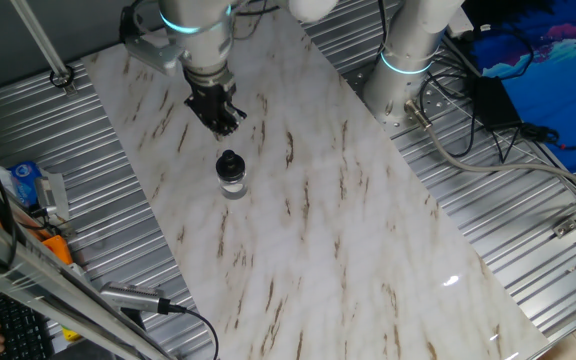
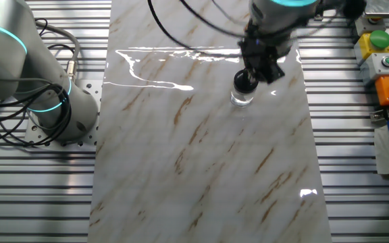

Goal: Unscrew the lid from the jar

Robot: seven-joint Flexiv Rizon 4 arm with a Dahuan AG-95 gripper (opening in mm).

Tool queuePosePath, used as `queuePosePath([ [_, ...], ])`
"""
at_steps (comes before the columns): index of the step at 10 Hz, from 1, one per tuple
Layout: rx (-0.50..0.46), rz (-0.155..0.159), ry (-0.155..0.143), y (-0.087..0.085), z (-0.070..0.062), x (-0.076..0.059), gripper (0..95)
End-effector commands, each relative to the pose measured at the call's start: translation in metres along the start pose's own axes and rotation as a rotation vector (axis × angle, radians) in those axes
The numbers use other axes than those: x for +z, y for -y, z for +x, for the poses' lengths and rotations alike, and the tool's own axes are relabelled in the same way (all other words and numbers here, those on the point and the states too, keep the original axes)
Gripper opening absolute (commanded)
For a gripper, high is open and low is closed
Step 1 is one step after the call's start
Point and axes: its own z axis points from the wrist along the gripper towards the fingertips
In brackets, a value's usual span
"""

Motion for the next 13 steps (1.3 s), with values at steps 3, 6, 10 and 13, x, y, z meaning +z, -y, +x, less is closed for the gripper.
queuePosePath([
  [3,-0.103,-0.008,0.007,-0.011,-0.02,0.002,95.0],
  [6,-0.146,-0.013,0.009,-0.016,-0.014,0.008,95.0],
  [10,-0.169,0.004,0.001,-0.029,-0.012,0.028,95.0],
  [13,-0.225,0.006,0.008,-0.027,-0.012,0.042,95.0],
])
